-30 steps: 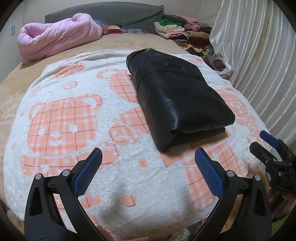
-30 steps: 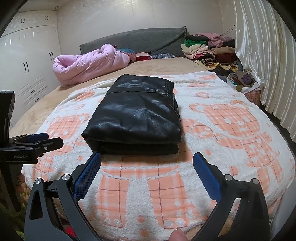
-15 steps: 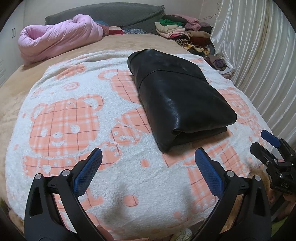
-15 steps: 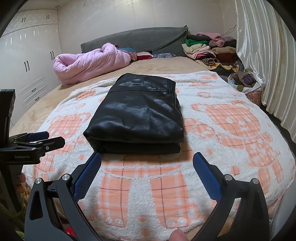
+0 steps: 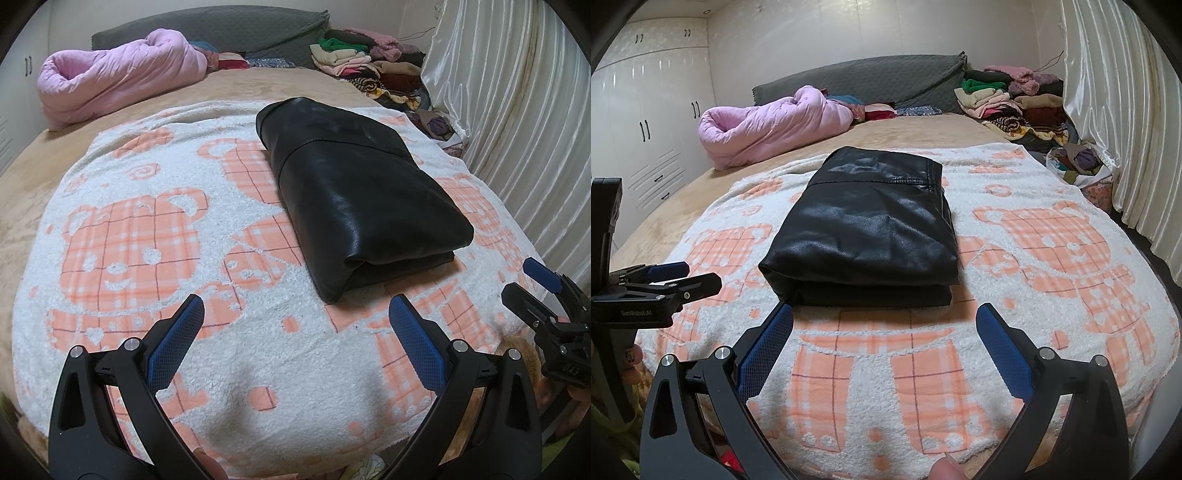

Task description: Fold large clothes

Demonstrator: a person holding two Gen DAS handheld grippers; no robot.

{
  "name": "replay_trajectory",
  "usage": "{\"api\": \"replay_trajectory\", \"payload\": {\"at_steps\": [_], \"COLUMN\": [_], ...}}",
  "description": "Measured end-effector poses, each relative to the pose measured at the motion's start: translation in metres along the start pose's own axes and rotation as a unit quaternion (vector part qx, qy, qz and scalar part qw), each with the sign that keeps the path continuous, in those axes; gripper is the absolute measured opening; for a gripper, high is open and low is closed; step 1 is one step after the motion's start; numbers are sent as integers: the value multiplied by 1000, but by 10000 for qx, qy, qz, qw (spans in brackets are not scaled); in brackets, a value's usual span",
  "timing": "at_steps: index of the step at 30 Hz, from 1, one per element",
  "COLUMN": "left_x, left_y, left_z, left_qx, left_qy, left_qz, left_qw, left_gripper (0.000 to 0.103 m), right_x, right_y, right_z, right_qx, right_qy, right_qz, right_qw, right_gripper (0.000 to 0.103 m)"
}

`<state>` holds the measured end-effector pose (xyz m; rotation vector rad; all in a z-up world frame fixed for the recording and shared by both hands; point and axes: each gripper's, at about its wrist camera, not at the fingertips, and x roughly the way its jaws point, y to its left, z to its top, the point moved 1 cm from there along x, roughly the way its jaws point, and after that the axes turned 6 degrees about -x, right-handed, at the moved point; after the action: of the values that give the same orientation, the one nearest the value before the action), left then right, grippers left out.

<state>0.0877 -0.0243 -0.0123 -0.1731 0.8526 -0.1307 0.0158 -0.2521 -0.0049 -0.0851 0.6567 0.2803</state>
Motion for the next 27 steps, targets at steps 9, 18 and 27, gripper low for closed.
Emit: {"api": "replay_trajectory", "payload": {"at_steps": [9, 18, 27], "left_x": [-1, -2, -5], "left_y": [0, 2, 3], "left_z": [0, 0, 1], "left_qx": [-1, -6, -2], "left_qy": [-5, -18, -13], "left_qz": [7, 10, 30], "left_qw": [10000, 10000, 10000], "left_gripper": [94, 94, 94], "right_x": [-2, -3, -5], "right_y": [0, 0, 0], "right_z": [0, 1, 4], "right_qx": [-11, -27, -56], "right_qy": [-18, -29, -25], "right_qz": [-8, -10, -11], "right_qw": [10000, 10000, 10000], "right_gripper": [99, 99, 99]}}
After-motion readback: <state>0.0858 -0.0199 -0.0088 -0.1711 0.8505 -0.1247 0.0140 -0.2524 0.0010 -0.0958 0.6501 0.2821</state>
